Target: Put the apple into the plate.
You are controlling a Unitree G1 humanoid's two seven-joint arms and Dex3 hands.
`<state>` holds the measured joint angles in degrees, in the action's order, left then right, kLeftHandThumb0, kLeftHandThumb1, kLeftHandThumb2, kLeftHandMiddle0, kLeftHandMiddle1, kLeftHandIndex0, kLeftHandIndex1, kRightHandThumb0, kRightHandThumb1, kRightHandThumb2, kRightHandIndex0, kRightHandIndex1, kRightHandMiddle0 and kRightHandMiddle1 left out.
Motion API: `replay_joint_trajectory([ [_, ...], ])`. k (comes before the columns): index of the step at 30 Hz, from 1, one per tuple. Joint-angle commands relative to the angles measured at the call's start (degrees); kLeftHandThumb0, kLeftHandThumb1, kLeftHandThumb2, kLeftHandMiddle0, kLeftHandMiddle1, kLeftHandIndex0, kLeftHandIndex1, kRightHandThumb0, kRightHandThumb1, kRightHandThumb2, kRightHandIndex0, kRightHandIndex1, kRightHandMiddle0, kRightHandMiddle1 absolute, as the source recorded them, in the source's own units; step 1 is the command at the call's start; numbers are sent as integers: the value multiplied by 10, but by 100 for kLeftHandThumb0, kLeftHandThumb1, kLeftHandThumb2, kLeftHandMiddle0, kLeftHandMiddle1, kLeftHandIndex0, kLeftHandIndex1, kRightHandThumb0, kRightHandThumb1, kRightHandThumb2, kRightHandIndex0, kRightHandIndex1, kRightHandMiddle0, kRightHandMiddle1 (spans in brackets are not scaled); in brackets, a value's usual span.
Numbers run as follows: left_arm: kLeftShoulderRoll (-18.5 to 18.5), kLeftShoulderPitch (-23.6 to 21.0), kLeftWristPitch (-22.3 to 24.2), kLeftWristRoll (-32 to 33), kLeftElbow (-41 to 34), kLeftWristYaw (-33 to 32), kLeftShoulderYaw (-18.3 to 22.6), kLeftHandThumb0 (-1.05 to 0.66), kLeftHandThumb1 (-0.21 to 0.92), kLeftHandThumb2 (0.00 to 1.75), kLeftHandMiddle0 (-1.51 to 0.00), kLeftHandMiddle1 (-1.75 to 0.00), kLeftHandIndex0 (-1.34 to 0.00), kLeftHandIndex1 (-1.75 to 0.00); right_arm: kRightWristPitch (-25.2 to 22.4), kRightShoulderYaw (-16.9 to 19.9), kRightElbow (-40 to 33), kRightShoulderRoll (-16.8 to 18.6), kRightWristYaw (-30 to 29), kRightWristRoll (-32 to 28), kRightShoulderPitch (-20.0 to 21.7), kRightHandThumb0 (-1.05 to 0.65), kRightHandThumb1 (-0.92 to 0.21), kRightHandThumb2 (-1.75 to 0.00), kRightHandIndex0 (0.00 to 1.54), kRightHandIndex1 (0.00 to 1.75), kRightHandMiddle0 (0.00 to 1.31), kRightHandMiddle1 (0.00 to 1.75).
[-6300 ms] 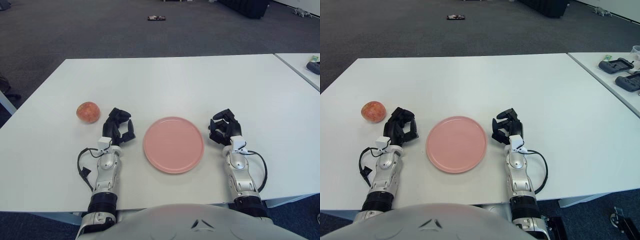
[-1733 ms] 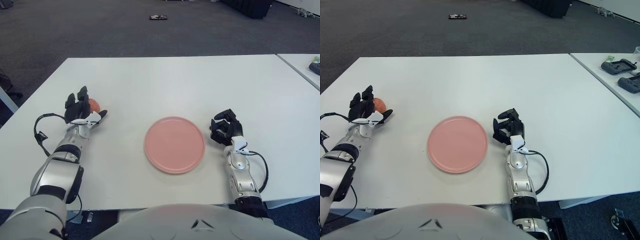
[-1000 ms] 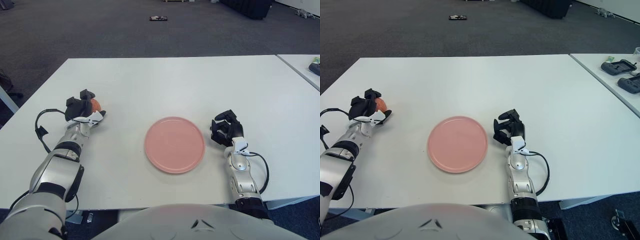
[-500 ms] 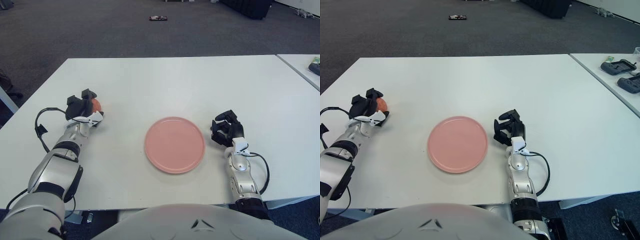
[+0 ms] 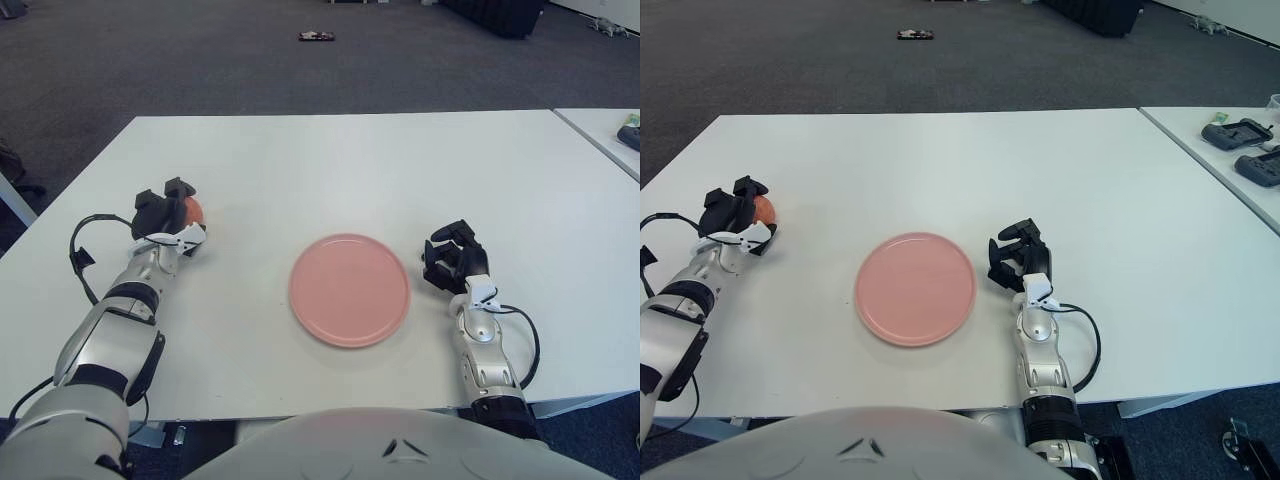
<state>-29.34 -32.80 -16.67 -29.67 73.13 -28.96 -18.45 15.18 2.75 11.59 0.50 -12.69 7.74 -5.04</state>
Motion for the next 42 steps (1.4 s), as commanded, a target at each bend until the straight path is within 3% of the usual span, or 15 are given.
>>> replay_joint_trajectory([
  [1, 28, 38, 5, 3, -3, 36, -5, -53, 16, 151, -123, -175, -74, -175, 6, 9, 10, -9, -3, 1, 0, -40, -56, -102, 66, 143, 42, 175],
  [14, 33, 41, 2, 49, -3, 87, 29, -53, 16, 151, -132, -175, -74, -175, 19, 10, 19, -9, -3, 0, 3, -41, -52, -107, 68, 143, 45, 175],
  [26, 30, 43, -19, 57, -11, 86, 39, -54, 14, 154, -135, -175, -76, -175, 34, 10, 28, -10, -3, -1, 4, -40, -57, -101, 66, 143, 41, 175],
  [42, 21, 45, -49, 55, -32, 71, 38, -54, 14, 154, -136, -175, -76, -175, 22, 9, 21, -7, -3, -1, 3, -41, -55, -104, 66, 144, 43, 175],
])
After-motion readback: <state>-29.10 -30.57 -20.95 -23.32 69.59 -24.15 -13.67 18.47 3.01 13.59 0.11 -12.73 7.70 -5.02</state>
